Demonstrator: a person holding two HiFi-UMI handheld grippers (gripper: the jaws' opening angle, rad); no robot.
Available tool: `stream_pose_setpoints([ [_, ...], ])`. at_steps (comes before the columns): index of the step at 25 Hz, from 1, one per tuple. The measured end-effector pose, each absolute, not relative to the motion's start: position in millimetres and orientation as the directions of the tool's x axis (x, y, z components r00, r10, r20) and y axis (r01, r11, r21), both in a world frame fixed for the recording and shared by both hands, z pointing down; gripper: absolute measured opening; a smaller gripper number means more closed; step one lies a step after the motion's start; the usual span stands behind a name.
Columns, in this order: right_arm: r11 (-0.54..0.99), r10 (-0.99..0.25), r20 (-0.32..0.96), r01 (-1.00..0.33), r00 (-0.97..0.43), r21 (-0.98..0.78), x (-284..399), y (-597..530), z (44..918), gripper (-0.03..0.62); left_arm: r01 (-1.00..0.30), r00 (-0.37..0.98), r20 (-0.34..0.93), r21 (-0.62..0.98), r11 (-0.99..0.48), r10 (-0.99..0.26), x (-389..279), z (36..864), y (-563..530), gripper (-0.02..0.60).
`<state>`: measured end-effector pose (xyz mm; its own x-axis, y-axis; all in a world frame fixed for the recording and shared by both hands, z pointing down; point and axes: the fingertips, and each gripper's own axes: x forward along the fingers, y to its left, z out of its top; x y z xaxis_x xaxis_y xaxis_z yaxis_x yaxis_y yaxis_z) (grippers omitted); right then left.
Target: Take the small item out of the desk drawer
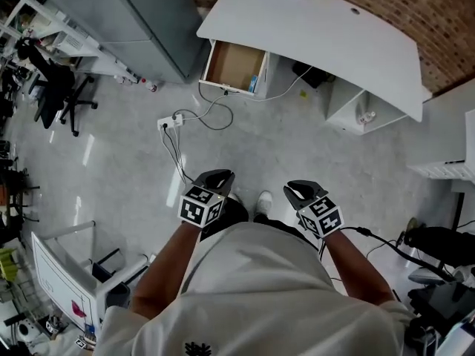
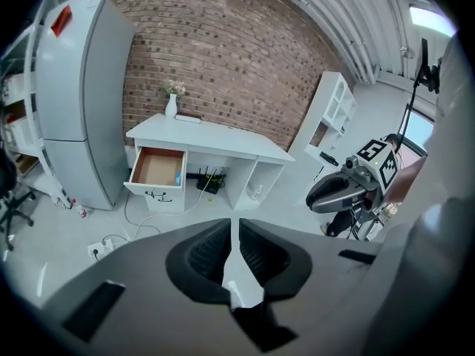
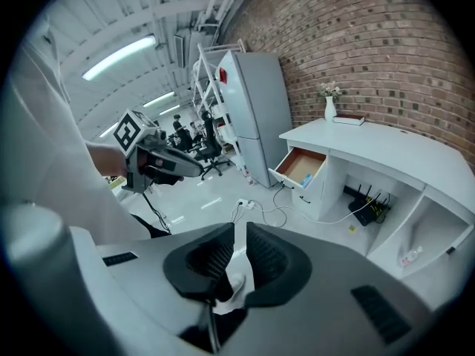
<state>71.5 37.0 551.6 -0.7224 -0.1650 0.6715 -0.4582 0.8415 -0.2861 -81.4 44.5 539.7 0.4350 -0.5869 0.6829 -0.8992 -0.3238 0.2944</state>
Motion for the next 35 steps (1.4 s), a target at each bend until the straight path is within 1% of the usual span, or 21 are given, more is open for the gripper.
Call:
stream_pose_setpoints([
  [4, 0.807, -0.203, 0.678, -0.512, -0.706, -0.292, 71.0, -0.3, 556.9, 0.074, -0.893, 0.447, 0.686, 0.302, -0.334, -0.574, -91.9, 551.4, -11.6, 0.029],
  [10, 0.714, -0.31, 0.693, -0.641, -0.65, -0.281, 74.5, -77.4, 560.4, 0.074, -0.892, 0.446, 0.684, 0.29, -0.346, -0.577, -119.1, 584.4, -125.1, 0.034],
  [12, 0.67, -0.343, 0.704, -0.687, -0.622, -0.28, 77.6, -98.1, 559.1, 0.074, -0.889, 0.451, 0.697, 0.292, -0.354, -0.558, -125.8, 596.3, -159.7, 0.056],
  [14, 0.634, -0.368, 0.714, -0.723, -0.596, -0.277, 74.2, -118.0, 556.6, 0.074, -0.883, 0.458, 0.708, 0.295, -0.365, -0.537, -135.5, 608.3, -194.3, 0.103],
  [20, 0.52, -0.425, 0.732, -0.806, -0.532, -0.284, 54.0, -176.1, 556.2, 0.074, -0.889, 0.433, 0.761, 0.273, -0.366, -0.483, -167.5, 663.7, -297.9, 0.106],
  [25, 0.43, -0.421, 0.776, -0.857, -0.469, -0.284, 50.3, -180.1, 570.5, 0.074, -0.888, 0.412, 0.805, 0.25, -0.385, -0.427, -177.1, 714.3, -353.4, 0.114],
  [30, 0.314, -0.412, 0.822, -0.908, -0.394, -0.278, 56.2, -193.5, 571.7, 0.074, -0.899, 0.395, 0.837, 0.267, -0.348, -0.378, -179.9, 765.5, -411.3, 0.127],
  [35, 0.223, -0.378, 0.861, -0.936, -0.34, -0.272, 60.7, -185.0, 584.0, 0.074, -0.919, 0.338, 0.878, 0.232, -0.319, -0.337, -182.1, 817.7, -441.6, 0.141],
])
